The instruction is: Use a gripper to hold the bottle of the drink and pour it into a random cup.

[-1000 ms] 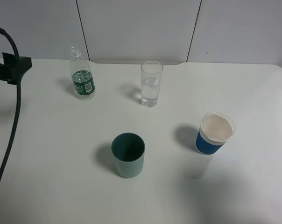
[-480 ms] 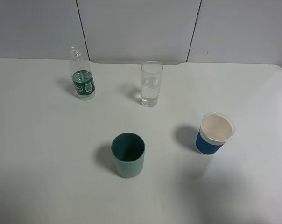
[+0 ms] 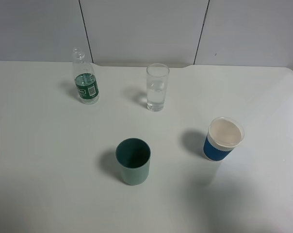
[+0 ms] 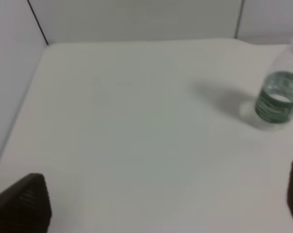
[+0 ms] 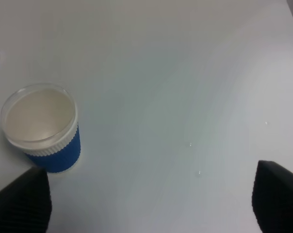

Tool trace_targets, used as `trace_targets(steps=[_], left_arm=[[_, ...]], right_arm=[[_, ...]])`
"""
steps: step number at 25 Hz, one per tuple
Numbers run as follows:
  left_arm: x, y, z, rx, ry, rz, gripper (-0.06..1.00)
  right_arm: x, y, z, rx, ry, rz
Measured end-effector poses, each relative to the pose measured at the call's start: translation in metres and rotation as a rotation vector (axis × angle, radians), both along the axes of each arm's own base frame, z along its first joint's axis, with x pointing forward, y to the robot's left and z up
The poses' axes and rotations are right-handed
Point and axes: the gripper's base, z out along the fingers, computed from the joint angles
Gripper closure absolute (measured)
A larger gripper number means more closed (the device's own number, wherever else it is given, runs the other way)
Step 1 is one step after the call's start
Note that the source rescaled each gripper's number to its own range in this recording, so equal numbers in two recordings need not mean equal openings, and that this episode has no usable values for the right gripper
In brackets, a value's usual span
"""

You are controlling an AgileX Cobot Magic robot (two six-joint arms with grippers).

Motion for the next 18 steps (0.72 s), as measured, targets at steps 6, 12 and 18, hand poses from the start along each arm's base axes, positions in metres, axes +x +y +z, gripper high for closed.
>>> trace_targets(steps=[6,12,18], left_arm=[[-0.027,0.002,-0.004,-0.013,0.029,0.047,-0.05],[-0.053,0.001,-0.010,-0.035,0.036,0.075,-0.05],[-0.073,0.000,-0.026,-0.048,0.031,0.074,-0.05]], right_arm=[[0.000,0.000,0.000,0.000,0.000,0.000],[0.000,0.000,0.000,0.000,0.000,0.000],[0.000,0.000,0.000,0.000,0.000,0.000]])
